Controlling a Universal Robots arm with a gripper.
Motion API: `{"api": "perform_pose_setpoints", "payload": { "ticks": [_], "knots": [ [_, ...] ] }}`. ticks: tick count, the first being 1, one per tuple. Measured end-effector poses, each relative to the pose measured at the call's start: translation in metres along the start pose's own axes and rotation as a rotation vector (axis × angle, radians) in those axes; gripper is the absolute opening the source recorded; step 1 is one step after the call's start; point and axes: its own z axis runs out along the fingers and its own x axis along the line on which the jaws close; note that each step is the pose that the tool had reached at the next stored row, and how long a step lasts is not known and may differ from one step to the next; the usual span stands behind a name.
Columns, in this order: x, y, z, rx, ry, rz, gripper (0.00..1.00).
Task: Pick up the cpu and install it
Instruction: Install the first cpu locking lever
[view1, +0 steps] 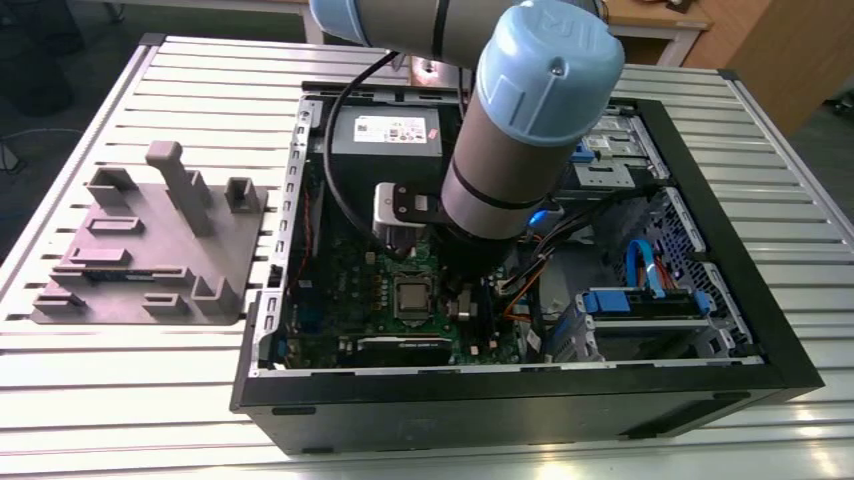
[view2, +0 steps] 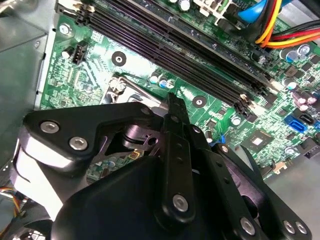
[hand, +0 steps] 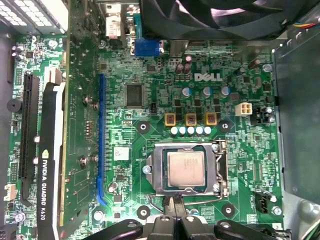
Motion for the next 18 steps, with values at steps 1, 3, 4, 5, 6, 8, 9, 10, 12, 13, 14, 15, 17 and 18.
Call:
{"api": "perform_pose_setpoints", "payload": {
  "ticks": [1, 3, 4, 5, 6, 8, 9, 10, 12, 13, 14, 15, 17, 18],
  "knots": [
    [0.0008, 0.0000, 0.0004, 0.0005, -0.0001, -0.001, 0.11],
    [0.0023, 0.0001, 0.0010, 0.0017, 0.0001, -0.002, 0.11],
    [0.0026, 0.0001, 0.0013, 0.0036, 0.0001, -0.003, 0.11],
    [0.0026, 0.0003, 0.0016, 0.0077, 0.0002, -0.004, 0.11],
    [0.0027, 0.0008, 0.0018, 0.0130, 0.0002, -0.005, 0.11],
    [0.0028, 0.0017, 0.0024, 0.0236, 0.0001, -0.008, 0.11],
    [0.0028, 0.0022, 0.0026, 0.0260, 0.0002, -0.009, 0.11],
    [0.0028, 0.0026, 0.0029, 0.0269, 0.0001, -0.009, 0.11],
    [0.0029, 0.0029, 0.0041, 0.0277, 0.0000, -0.010, 0.11],
    [0.0029, 0.0028, 0.0051, 0.0277, 0.0002, -0.010, 0.11],
    [0.0030, 0.0028, 0.0062, 0.0278, 0.0001, -0.010, 0.11],
    [0.0031, 0.0028, 0.0068, 0.0277, 0.0003, -0.010, 0.11],
    [0.0032, 0.0028, 0.0074, 0.0277, 0.0004, -0.010, 0.11],
    [0.0033, 0.0027, 0.0077, 0.0277, 0.0003, -0.010, 0.11]
  ]
}}
